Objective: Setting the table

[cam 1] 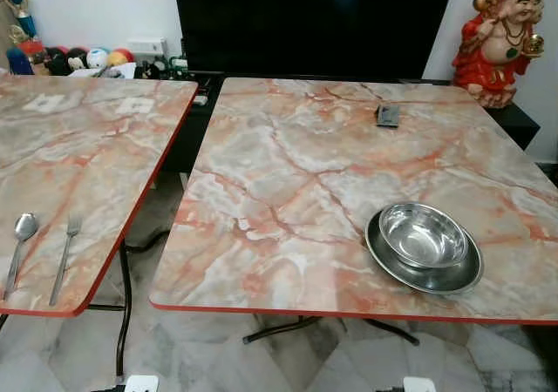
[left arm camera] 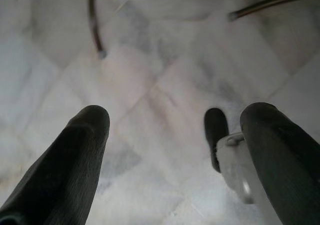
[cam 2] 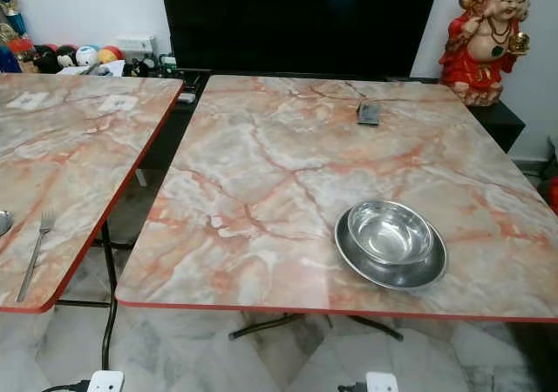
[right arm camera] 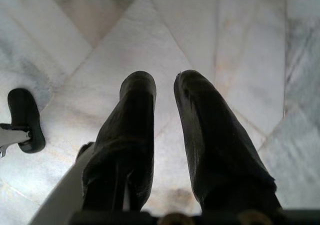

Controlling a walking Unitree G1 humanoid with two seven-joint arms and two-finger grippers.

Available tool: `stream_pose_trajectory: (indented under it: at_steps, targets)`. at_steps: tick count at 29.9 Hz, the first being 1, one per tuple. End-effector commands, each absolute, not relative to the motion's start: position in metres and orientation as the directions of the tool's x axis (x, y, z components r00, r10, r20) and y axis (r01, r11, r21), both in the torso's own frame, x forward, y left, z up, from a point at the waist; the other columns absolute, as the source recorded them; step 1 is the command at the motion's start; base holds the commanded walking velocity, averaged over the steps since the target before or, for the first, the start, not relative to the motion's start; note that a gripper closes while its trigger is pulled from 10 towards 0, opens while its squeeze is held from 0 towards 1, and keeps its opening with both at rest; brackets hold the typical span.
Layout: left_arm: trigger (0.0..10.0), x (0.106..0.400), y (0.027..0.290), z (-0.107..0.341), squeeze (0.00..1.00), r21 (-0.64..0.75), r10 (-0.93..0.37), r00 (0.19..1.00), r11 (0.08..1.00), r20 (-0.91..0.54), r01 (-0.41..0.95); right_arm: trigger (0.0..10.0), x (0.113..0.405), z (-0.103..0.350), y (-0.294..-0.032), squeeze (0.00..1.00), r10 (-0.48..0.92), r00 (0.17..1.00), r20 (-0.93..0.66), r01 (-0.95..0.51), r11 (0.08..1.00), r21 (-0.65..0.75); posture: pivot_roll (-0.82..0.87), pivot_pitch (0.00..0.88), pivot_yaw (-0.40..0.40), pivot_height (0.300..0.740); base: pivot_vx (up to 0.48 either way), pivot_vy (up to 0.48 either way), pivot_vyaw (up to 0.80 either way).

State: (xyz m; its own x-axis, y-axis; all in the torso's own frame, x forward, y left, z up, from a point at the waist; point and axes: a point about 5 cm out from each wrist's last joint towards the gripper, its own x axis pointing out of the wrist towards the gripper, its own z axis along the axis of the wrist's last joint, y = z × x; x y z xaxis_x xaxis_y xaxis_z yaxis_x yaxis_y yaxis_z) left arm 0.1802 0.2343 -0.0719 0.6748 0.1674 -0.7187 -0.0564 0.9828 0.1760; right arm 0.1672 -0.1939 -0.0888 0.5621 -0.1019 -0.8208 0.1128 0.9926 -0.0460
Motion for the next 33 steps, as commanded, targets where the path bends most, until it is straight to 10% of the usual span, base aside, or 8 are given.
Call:
stream_pose_trajectory:
  at_steps: [1, 33]
  targets:
    - [10.0, 0.168, 0.236, -0.078, 0.00, 0.175, 0.174, 0.638, 0.983, -0.750, -0.063, 10.0, 0.169, -0.089, -0.190, 0.00, -0.096, 0.564, -0.820, 0.112, 0.993, -0.039, -0.01, 0.039, -0.013, 0.740, 0.000, 0.000, 0.80]
    - [10.0, 0.169, 0.232, -0.080, 0.00, 0.146, 0.165, 0.599, 0.986, -0.784, -0.080, 10.0, 0.159, -0.095, -0.191, 0.00, -0.093, 0.517, -0.851, 0.155, 0.988, -0.014, 0.00, 0.085, -0.025, 0.740, 0.000, 0.000, 0.60]
